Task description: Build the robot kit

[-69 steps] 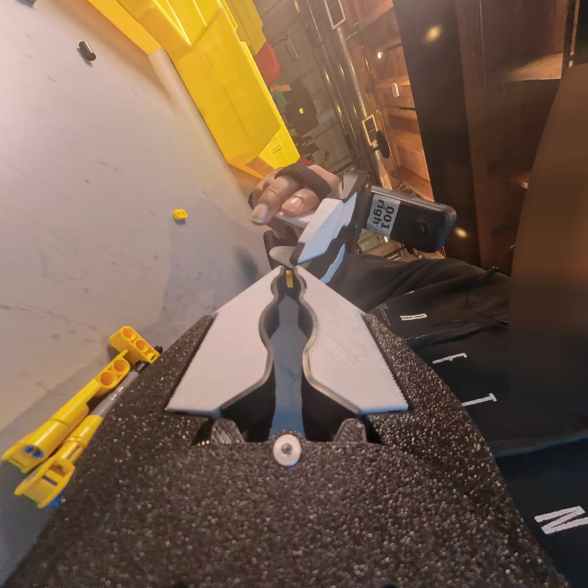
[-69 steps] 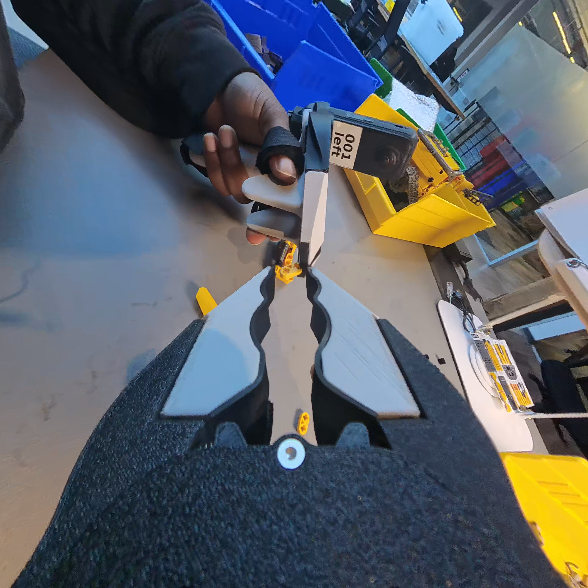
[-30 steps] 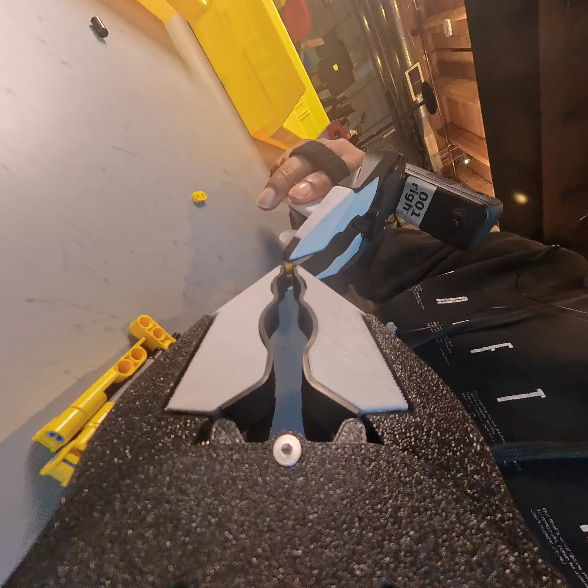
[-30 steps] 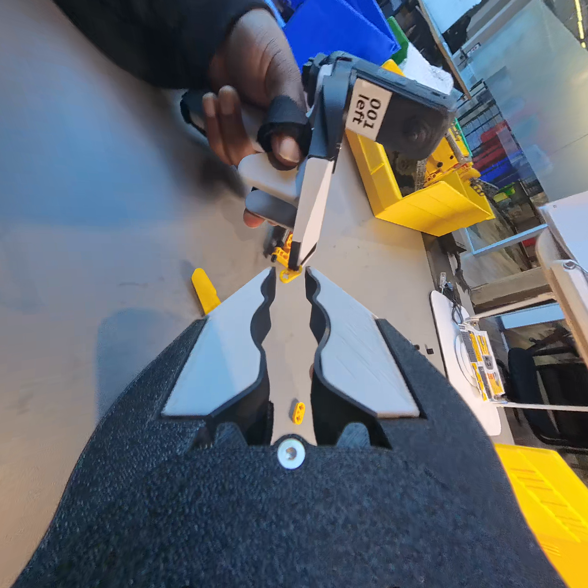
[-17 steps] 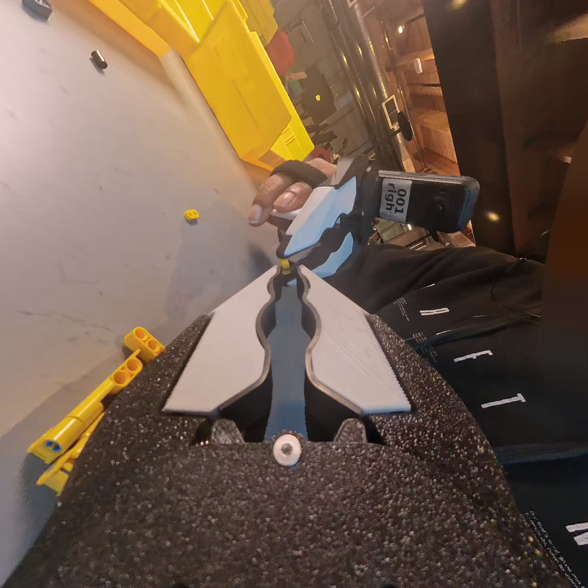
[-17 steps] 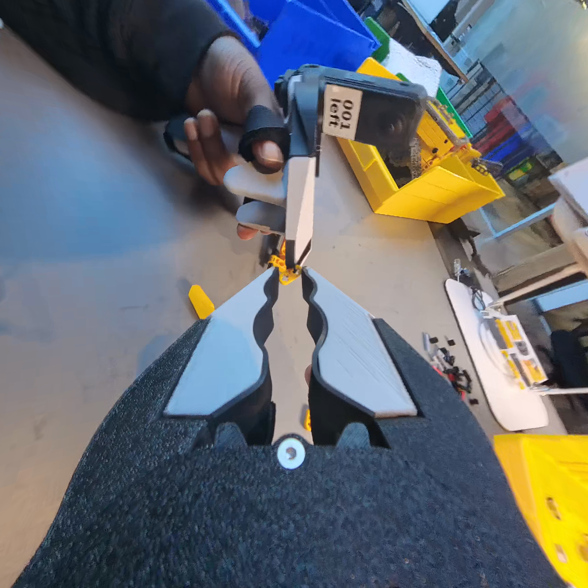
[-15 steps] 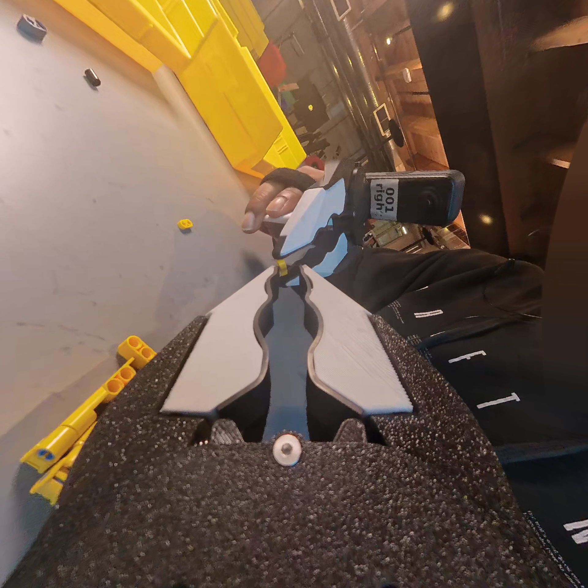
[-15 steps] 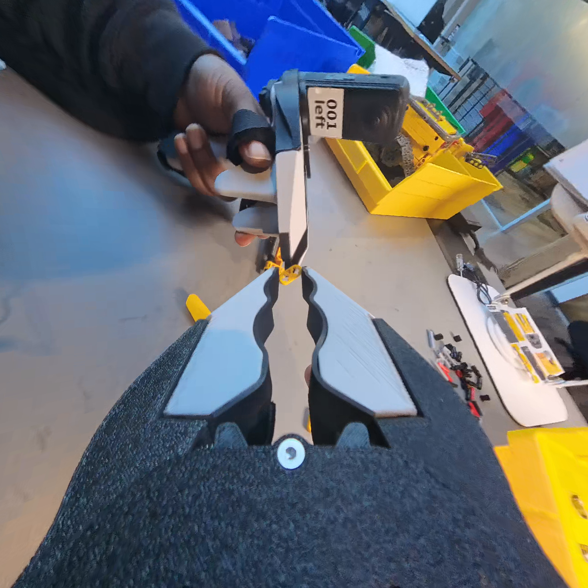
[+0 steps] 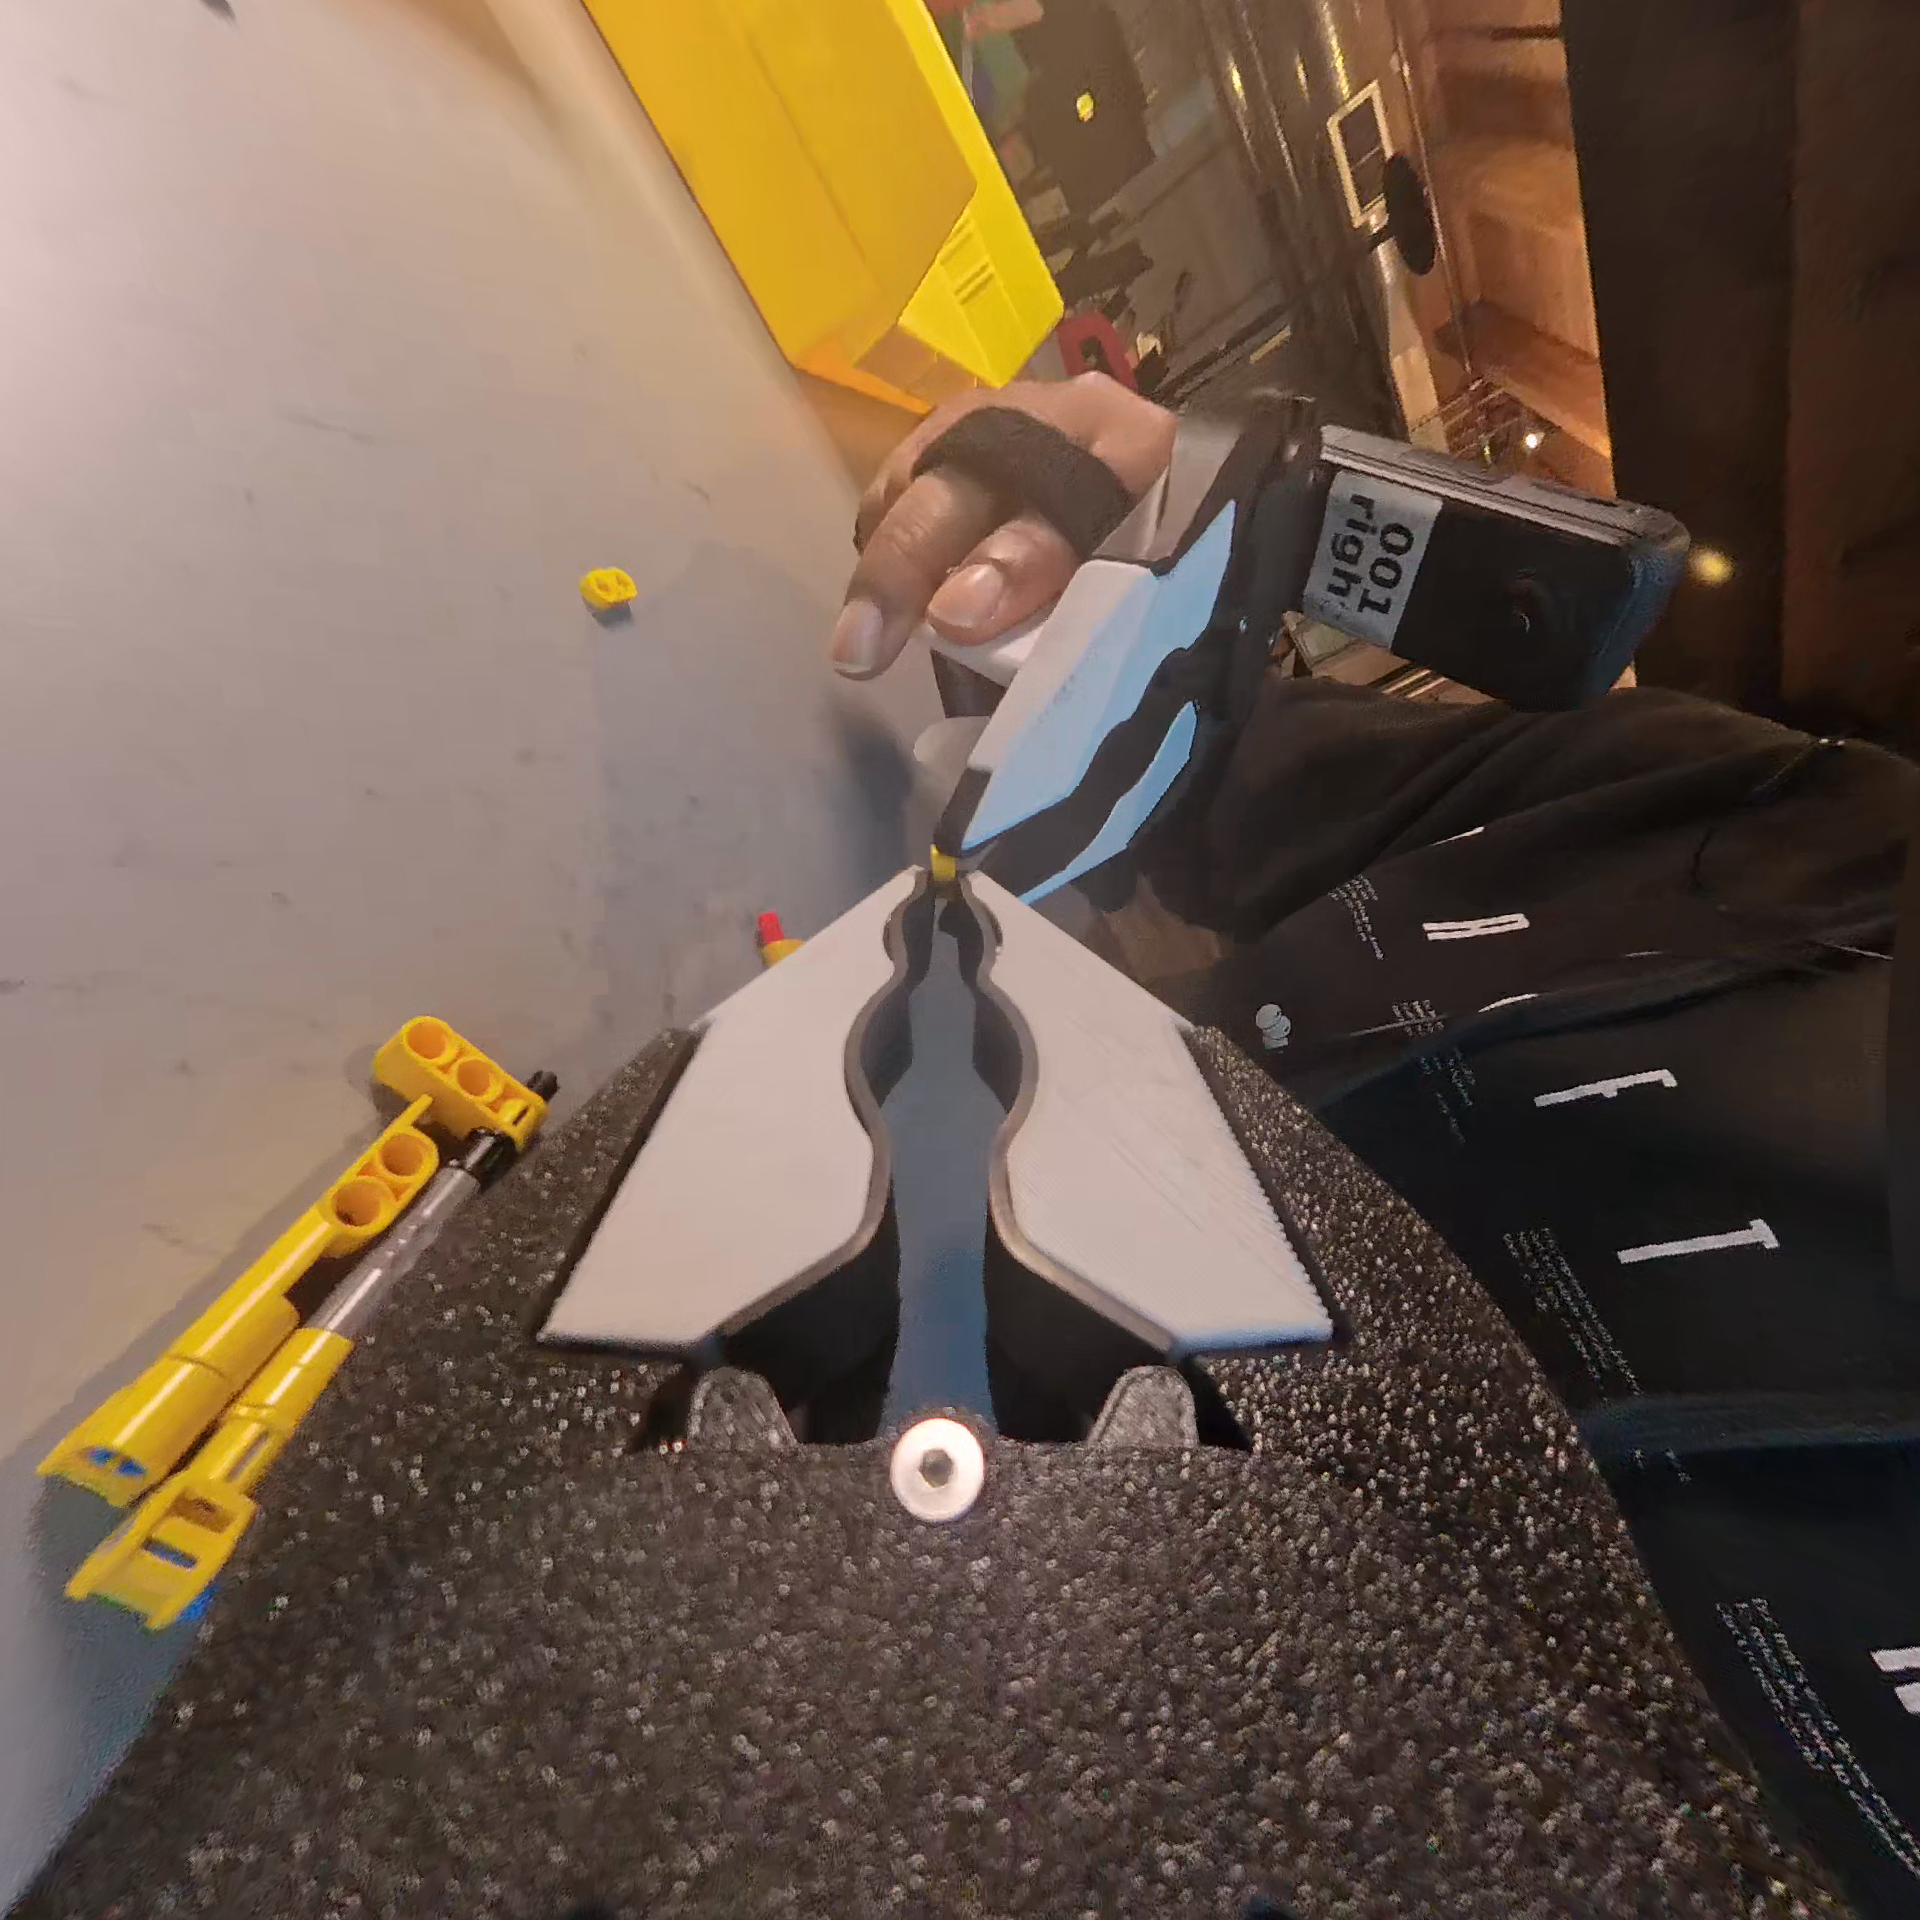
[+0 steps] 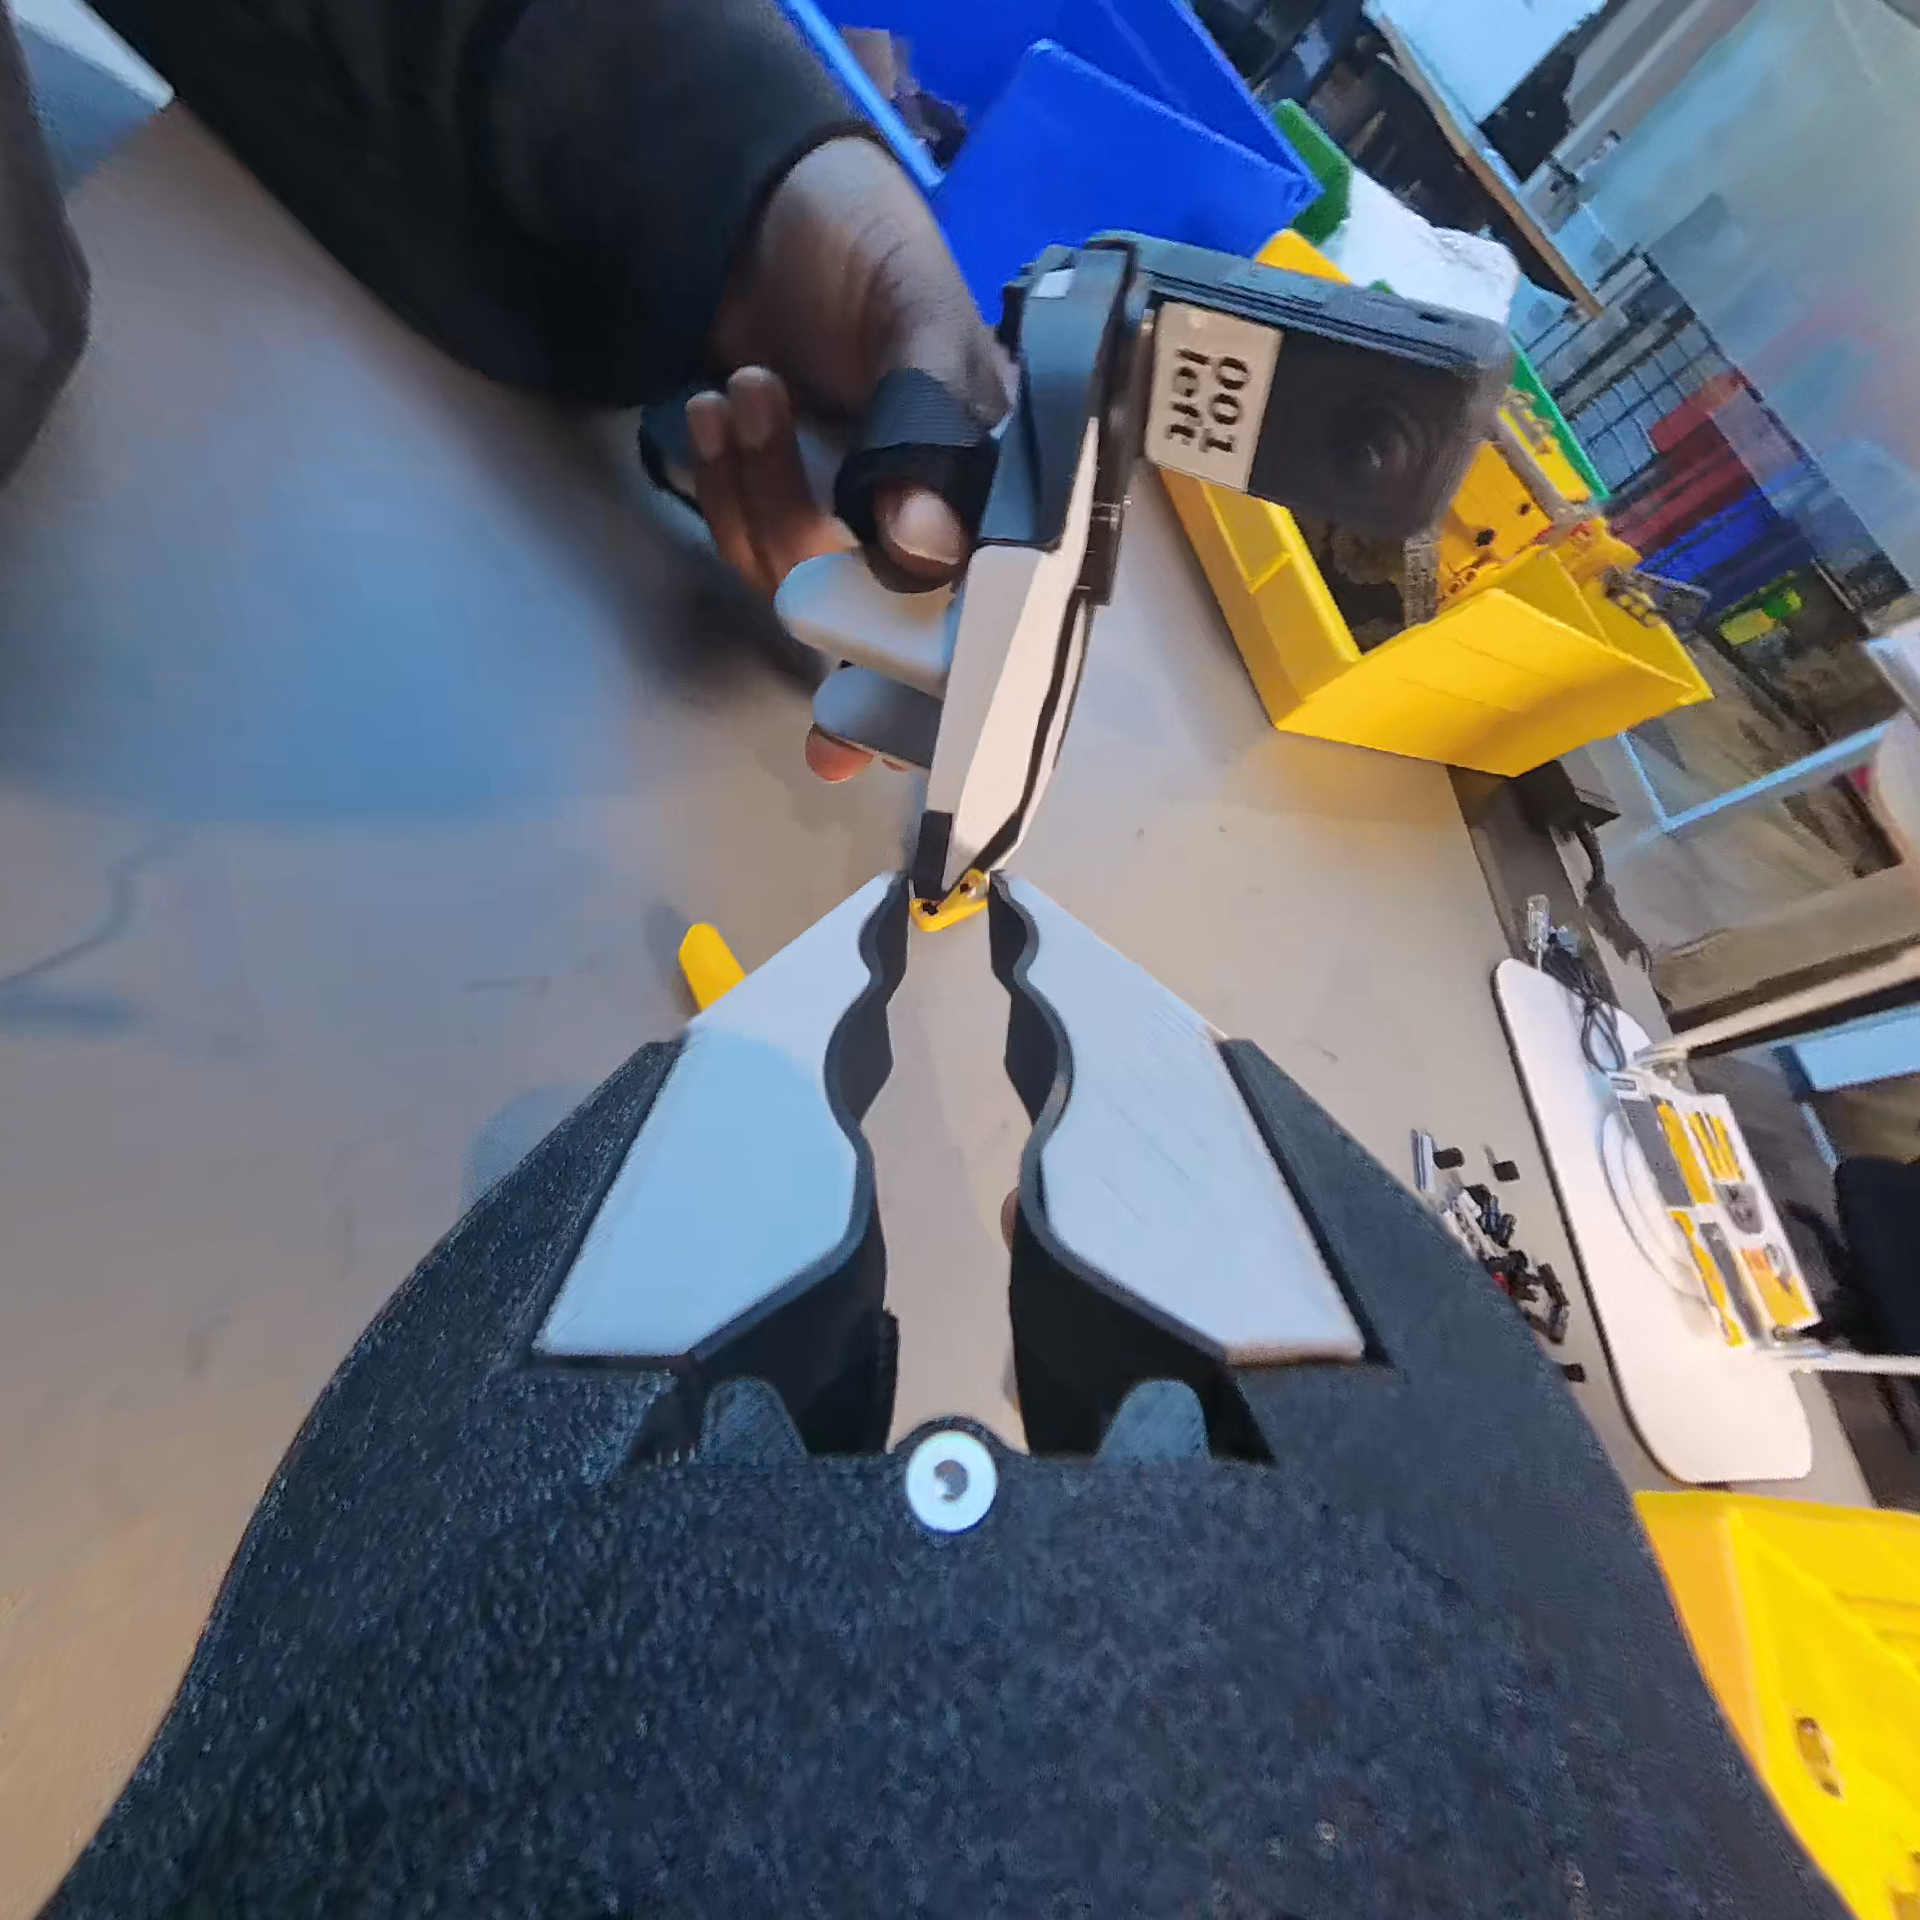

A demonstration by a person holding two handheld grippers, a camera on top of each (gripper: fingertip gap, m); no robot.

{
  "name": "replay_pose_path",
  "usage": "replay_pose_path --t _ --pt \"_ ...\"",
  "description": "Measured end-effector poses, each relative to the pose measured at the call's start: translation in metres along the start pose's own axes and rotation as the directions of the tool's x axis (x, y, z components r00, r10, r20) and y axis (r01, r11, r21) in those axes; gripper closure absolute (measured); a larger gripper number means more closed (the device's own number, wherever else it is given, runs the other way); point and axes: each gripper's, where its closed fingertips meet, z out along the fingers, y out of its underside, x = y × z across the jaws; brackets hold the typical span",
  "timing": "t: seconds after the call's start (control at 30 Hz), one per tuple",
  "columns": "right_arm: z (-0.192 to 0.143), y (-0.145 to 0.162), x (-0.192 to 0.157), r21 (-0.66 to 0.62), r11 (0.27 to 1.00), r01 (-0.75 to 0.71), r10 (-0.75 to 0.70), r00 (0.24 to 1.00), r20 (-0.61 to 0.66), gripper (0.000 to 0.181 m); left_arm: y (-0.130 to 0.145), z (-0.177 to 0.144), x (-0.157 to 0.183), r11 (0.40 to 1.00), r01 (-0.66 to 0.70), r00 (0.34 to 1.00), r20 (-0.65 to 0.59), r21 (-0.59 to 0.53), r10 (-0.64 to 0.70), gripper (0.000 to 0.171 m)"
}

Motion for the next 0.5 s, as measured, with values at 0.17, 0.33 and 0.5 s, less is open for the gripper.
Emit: replay_pose_path --t 0.17,0.33,0.5 --pt "0.001 0.008 -0.016 -0.066 0.991 0.115 -0.11 0.992 0.068 0.165 0.015 0.006 -0.007 0.996 0.016 1.0 0.028 -0.084 -0.014 0.169" --pt "0.003 0.017 -0.025 -0.136 0.976 0.173 -0.158 0.981 0.11 0.165 0.024 0.01 -0.009 0.991 0.004 0.998 0.059 -0.137 0.004 0.169" --pt "0.006 0.02 -0.026 -0.156 0.971 0.179 -0.163 0.981 0.109 0.166 0.024 0.01 -0.013 0.99 0.01 0.996 0.086 -0.138 0.002 0.169"
